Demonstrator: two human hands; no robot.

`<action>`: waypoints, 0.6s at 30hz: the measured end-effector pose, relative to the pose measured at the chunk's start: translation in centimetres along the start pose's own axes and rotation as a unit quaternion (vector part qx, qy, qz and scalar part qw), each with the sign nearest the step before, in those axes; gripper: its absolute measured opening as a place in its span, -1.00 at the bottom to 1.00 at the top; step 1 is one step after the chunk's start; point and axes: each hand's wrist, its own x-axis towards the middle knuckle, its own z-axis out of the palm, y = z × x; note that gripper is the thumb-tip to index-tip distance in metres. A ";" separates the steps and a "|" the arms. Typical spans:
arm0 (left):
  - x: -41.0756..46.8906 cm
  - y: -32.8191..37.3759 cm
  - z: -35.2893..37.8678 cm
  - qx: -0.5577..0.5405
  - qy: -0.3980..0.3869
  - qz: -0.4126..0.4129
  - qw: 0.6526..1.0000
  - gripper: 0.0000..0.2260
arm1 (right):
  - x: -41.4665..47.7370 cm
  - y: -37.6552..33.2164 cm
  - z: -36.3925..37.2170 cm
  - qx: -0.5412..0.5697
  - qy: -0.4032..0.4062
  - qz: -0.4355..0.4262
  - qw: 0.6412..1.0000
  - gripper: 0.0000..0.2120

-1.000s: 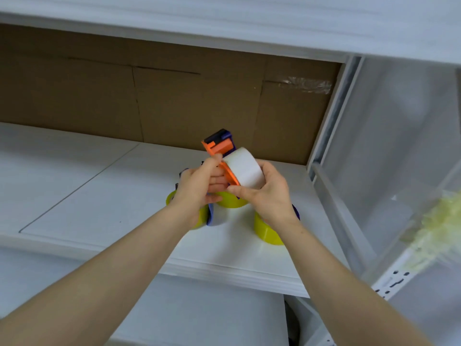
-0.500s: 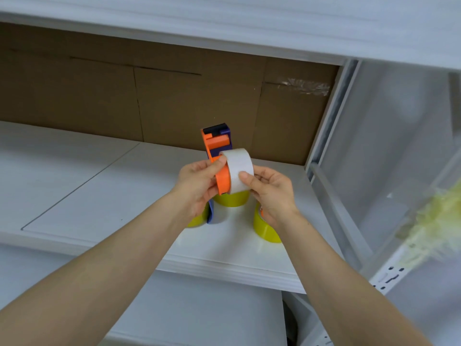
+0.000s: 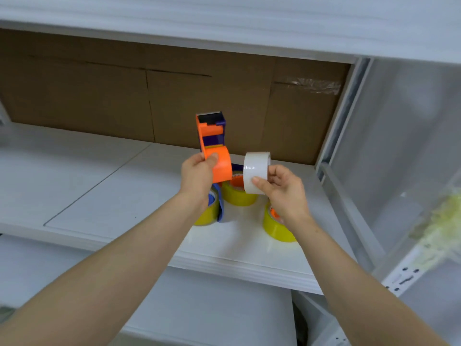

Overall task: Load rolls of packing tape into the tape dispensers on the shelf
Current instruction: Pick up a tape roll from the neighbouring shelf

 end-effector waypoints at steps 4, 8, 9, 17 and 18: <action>0.8 0.2 -0.7 -0.045 0.048 -0.060 0.996 -0.91 | -1.2 0.8 0.0 -0.121 -0.062 0.006 0.991 -0.78; 0.9 0.3 -1.1 -0.066 0.060 -0.050 0.995 -0.81 | -2.2 0.2 0.2 -0.232 -0.098 0.003 0.968 -0.73; 0.6 0.4 -1.2 -0.055 0.052 -0.032 0.997 -0.78 | -2.4 -0.1 0.1 -0.265 -0.108 -0.004 0.958 -0.72; 0.5 0.6 -1.9 0.015 0.048 -0.051 0.997 -0.70 | -4.1 0.5 0.5 -0.354 -0.137 0.004 0.925 -0.72; 0.4 0.5 -2.0 0.012 0.042 -0.070 0.997 -0.72 | -4.0 0.2 0.3 -0.308 -0.106 0.028 0.945 -0.73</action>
